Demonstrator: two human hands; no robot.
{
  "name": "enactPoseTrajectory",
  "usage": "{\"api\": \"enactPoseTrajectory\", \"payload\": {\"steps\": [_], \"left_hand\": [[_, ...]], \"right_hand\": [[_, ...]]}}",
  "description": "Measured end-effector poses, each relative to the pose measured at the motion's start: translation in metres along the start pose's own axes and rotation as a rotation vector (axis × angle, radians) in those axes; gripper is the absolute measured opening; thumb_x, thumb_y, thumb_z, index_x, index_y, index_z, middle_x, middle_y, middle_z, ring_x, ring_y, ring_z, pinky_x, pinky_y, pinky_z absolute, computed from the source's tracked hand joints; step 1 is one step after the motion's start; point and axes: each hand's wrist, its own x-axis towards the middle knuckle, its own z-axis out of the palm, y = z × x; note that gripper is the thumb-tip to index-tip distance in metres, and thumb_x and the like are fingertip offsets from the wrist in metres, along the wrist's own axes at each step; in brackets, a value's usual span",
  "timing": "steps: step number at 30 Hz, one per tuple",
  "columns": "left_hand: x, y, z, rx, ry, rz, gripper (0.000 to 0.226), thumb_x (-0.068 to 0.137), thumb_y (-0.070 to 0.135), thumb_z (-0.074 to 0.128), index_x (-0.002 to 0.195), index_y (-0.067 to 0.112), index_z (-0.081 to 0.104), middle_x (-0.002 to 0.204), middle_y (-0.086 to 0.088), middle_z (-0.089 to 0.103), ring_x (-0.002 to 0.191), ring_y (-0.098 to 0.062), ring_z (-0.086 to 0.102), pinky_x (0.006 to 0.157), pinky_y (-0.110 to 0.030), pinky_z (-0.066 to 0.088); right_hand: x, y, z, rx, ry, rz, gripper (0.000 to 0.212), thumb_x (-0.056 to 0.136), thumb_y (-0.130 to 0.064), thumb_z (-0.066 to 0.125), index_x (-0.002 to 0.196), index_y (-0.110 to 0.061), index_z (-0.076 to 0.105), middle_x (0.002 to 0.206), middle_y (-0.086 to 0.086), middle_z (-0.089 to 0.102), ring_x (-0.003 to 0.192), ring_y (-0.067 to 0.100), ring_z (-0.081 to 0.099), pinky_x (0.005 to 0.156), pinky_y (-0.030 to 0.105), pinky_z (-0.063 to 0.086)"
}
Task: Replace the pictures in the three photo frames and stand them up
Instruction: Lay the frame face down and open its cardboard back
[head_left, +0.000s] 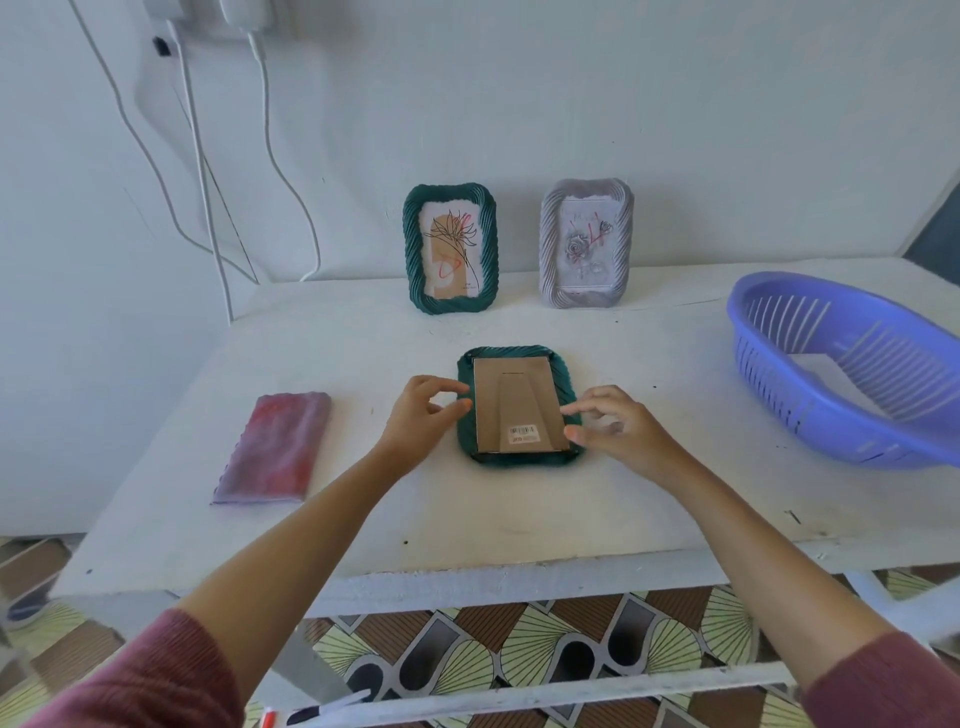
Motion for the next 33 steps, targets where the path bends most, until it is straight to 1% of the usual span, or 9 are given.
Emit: {"api": "enactPoseTrajectory", "payload": {"steps": [4, 7, 11, 15, 18, 21, 28, 30, 33], "left_hand": [[0.018, 0.014, 0.017, 0.223, 0.063, -0.098, 0.025, 0.093, 0.016, 0.053, 0.111, 0.007, 0.068, 0.12, -0.008, 0.063, 0.104, -0.021, 0.057, 0.084, -0.023, 0.039], [0.025, 0.015, 0.027, 0.221, 0.151, -0.136, 0.024, 0.092, 0.011, 0.05, 0.097, 0.001, 0.072, 0.098, -0.01, 0.069, 0.087, -0.018, 0.055, 0.073, -0.023, 0.039], [0.028, 0.018, 0.035, 0.217, 0.219, -0.161, 0.022, 0.09, 0.011, 0.054, 0.094, 0.002, 0.073, 0.105, -0.006, 0.07, 0.084, -0.016, 0.057, 0.07, -0.024, 0.04], [0.029, 0.02, 0.039, 0.21, 0.239, -0.193, 0.02, 0.088, 0.009, 0.055, 0.078, 0.01, 0.073, 0.083, 0.0, 0.062, 0.074, -0.015, 0.051, 0.067, -0.025, 0.041], [0.032, 0.017, 0.041, 0.236, 0.231, -0.188, 0.023, 0.084, 0.005, 0.054, 0.065, 0.018, 0.052, 0.072, 0.0, 0.048, 0.07, -0.016, 0.041, 0.059, -0.024, 0.036], [0.034, 0.016, 0.043, 0.249, 0.225, -0.192, 0.024, 0.083, 0.003, 0.054, 0.065, 0.018, 0.047, 0.071, 0.0, 0.045, 0.069, -0.015, 0.038, 0.051, -0.02, 0.03], [0.03, 0.03, 0.045, 0.158, 0.262, -0.205, 0.023, 0.086, 0.006, 0.052, 0.065, 0.015, 0.057, 0.064, 0.002, 0.054, 0.067, -0.018, 0.048, 0.061, -0.027, 0.042], [0.026, 0.037, 0.045, 0.104, 0.267, -0.194, 0.023, 0.088, 0.006, 0.051, 0.074, 0.014, 0.067, 0.063, 0.01, 0.055, 0.069, -0.017, 0.051, 0.06, -0.026, 0.044], [0.022, 0.041, 0.044, 0.039, 0.277, -0.195, 0.019, 0.088, 0.008, 0.054, 0.093, 0.006, 0.072, 0.083, 0.001, 0.065, 0.078, -0.016, 0.057, 0.063, -0.024, 0.047]], "right_hand": [[0.028, -0.002, -0.011, -0.1, 0.086, 0.053, 0.025, 0.084, -0.025, 0.065, 0.11, -0.023, 0.065, 0.107, -0.002, 0.05, 0.087, 0.01, 0.047, 0.075, 0.015, 0.038], [0.044, -0.004, -0.008, -0.136, 0.072, 0.091, 0.039, 0.082, -0.023, 0.068, 0.119, -0.011, 0.062, 0.099, -0.006, 0.05, 0.093, 0.01, 0.047, 0.081, 0.023, 0.035], [0.054, 0.001, -0.001, -0.191, 0.072, 0.067, 0.04, 0.078, -0.018, 0.073, 0.116, -0.011, 0.064, 0.1, 0.002, 0.052, 0.091, 0.013, 0.047, 0.078, 0.023, 0.035], [0.059, 0.007, -0.002, -0.165, 0.075, 0.058, 0.041, 0.076, -0.018, 0.074, 0.116, -0.011, 0.065, 0.082, -0.015, 0.049, 0.079, 0.006, 0.047, 0.065, 0.016, 0.035], [0.062, 0.01, -0.003, -0.152, 0.067, 0.058, 0.043, 0.074, -0.019, 0.076, 0.116, -0.01, 0.066, 0.076, -0.023, 0.045, 0.07, -0.003, 0.044, 0.061, 0.011, 0.032], [0.063, 0.012, -0.004, -0.141, 0.066, 0.061, 0.044, 0.074, -0.019, 0.076, 0.115, -0.01, 0.066, 0.077, -0.023, 0.046, 0.074, 0.004, 0.046, 0.063, 0.012, 0.034], [0.064, 0.014, -0.008, -0.072, 0.053, 0.077, 0.045, 0.074, -0.016, 0.076, 0.117, -0.007, 0.065, 0.076, -0.018, 0.047, 0.067, -0.003, 0.042, 0.06, 0.013, 0.032], [0.064, 0.014, -0.009, -0.057, 0.045, 0.084, 0.045, 0.074, -0.016, 0.076, 0.117, -0.007, 0.064, 0.073, -0.019, 0.046, 0.066, -0.003, 0.041, 0.06, 0.013, 0.032], [0.064, 0.012, -0.011, -0.054, 0.025, 0.082, 0.046, 0.075, -0.016, 0.076, 0.118, -0.007, 0.063, 0.076, -0.02, 0.047, 0.069, -0.004, 0.044, 0.063, 0.011, 0.034]]}}
